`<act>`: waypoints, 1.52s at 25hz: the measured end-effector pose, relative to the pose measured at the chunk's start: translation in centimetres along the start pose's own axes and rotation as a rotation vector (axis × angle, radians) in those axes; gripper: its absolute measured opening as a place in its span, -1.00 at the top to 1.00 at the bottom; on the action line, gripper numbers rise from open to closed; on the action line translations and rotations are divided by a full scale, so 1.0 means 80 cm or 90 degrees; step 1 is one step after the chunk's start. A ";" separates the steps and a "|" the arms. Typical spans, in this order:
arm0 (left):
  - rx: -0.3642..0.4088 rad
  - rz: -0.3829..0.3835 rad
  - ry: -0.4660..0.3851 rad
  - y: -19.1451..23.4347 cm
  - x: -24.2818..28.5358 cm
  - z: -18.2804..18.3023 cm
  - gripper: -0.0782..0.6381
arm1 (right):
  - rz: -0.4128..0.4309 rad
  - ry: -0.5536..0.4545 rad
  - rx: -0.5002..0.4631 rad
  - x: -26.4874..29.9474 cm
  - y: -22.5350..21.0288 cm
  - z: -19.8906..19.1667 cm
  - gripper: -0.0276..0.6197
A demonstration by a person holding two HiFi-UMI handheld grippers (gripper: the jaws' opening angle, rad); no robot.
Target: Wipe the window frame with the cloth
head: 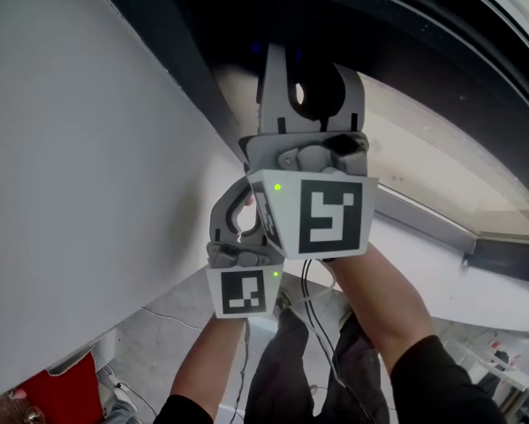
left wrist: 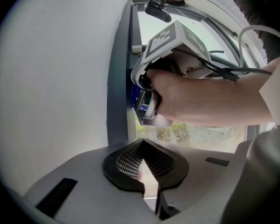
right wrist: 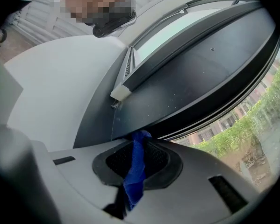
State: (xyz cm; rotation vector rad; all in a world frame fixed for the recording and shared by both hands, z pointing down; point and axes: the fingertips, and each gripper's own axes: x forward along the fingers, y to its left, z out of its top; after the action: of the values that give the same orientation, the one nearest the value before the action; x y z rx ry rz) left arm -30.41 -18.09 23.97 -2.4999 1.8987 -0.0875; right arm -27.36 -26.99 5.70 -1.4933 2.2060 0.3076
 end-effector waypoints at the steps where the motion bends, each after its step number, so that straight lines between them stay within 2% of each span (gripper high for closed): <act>1: -0.007 -0.003 -0.001 0.000 0.001 0.000 0.77 | -0.002 -0.002 -0.003 0.000 0.000 0.001 0.84; 5: -0.014 -0.018 -0.005 -0.006 0.008 0.002 0.77 | -0.002 -0.005 -0.021 -0.001 0.000 0.002 0.84; 12: -0.035 -0.012 -0.011 -0.015 0.007 0.006 0.77 | 0.003 0.020 -0.050 -0.006 -0.011 0.007 0.84; 18: -0.022 -0.016 -0.015 -0.034 0.001 0.021 0.77 | -0.011 0.037 -0.053 -0.016 -0.022 0.013 0.84; 22: -0.008 -0.017 -0.008 -0.034 -0.006 0.022 0.77 | -0.040 0.033 -0.025 -0.027 -0.033 0.015 0.84; 24: -0.006 -0.019 -0.001 -0.034 -0.010 0.021 0.77 | -0.056 0.025 0.014 -0.032 -0.041 0.016 0.84; 28: 0.002 -0.024 0.014 -0.034 -0.015 0.017 0.77 | -0.084 0.002 0.153 -0.039 -0.053 0.012 0.84; 31: 0.008 -0.028 0.017 -0.033 -0.015 0.016 0.77 | -0.103 -0.010 0.228 -0.042 -0.062 0.009 0.84; 34: 0.008 -0.032 0.019 -0.031 -0.013 0.014 0.77 | -0.111 -0.021 0.297 -0.045 -0.072 0.010 0.84; 38: 0.008 -0.032 0.024 -0.029 -0.014 0.010 0.77 | -0.106 -0.045 0.417 -0.046 -0.080 0.008 0.84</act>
State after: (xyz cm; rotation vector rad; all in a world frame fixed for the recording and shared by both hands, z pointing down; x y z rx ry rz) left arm -28.40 -16.43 23.18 -2.5560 1.8434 -0.1473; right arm -20.19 -26.21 7.38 -1.2484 1.8472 -0.3803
